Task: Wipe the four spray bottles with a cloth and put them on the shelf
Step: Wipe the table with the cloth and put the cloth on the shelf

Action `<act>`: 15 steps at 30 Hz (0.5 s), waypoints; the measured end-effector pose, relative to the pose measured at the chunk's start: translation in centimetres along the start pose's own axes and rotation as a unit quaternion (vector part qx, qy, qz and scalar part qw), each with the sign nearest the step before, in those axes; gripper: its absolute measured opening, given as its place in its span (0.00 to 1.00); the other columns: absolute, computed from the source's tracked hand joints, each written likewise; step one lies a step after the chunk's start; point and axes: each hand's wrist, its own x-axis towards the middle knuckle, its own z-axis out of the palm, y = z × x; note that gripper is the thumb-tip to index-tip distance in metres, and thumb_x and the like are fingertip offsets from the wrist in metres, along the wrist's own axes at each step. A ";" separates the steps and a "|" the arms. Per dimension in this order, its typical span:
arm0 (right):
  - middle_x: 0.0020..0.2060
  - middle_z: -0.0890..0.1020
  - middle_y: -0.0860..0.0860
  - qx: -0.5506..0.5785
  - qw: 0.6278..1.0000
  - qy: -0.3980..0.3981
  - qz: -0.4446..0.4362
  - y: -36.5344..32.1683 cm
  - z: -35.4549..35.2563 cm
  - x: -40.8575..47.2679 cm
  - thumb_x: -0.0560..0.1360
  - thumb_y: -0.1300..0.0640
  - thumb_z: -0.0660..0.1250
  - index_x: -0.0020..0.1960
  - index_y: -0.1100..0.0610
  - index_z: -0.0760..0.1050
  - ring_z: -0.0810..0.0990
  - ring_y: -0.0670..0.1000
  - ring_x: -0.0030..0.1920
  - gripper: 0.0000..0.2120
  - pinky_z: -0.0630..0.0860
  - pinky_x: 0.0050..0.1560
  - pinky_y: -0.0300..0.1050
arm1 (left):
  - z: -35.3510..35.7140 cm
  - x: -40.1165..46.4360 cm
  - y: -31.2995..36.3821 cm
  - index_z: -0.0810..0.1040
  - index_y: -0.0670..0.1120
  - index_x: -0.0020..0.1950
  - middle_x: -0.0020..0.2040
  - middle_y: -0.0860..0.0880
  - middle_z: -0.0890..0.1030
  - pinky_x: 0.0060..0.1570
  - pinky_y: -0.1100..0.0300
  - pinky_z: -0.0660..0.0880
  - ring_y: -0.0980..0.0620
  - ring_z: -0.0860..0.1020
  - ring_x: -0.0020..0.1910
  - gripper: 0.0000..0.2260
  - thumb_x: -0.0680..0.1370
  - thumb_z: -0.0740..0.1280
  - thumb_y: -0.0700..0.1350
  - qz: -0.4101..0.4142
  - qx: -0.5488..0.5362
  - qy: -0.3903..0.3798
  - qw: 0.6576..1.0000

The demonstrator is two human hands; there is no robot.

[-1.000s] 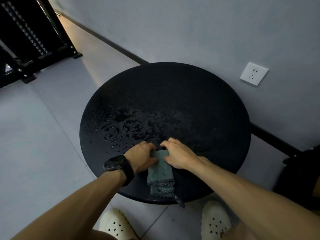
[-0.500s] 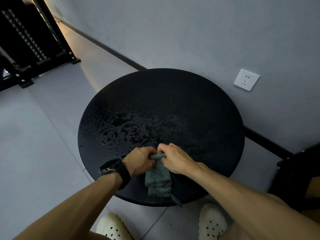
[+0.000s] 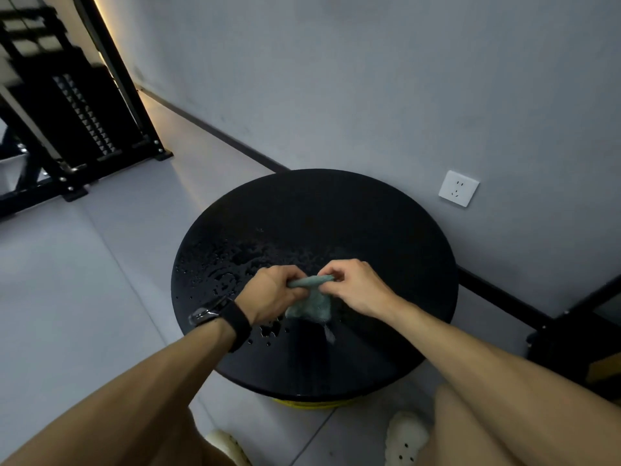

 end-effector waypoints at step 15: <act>0.47 0.84 0.44 0.019 0.983 0.148 -0.104 -9.7 -10.4 -2.6 0.72 0.55 0.71 0.45 0.45 0.79 0.80 0.43 0.54 0.06 0.76 0.58 0.47 | -11.1 -3.4 10.1 0.82 0.50 0.59 0.49 0.53 0.84 0.50 0.61 0.75 0.55 0.79 0.48 0.09 0.80 0.67 0.45 0.103 0.061 0.143 0.982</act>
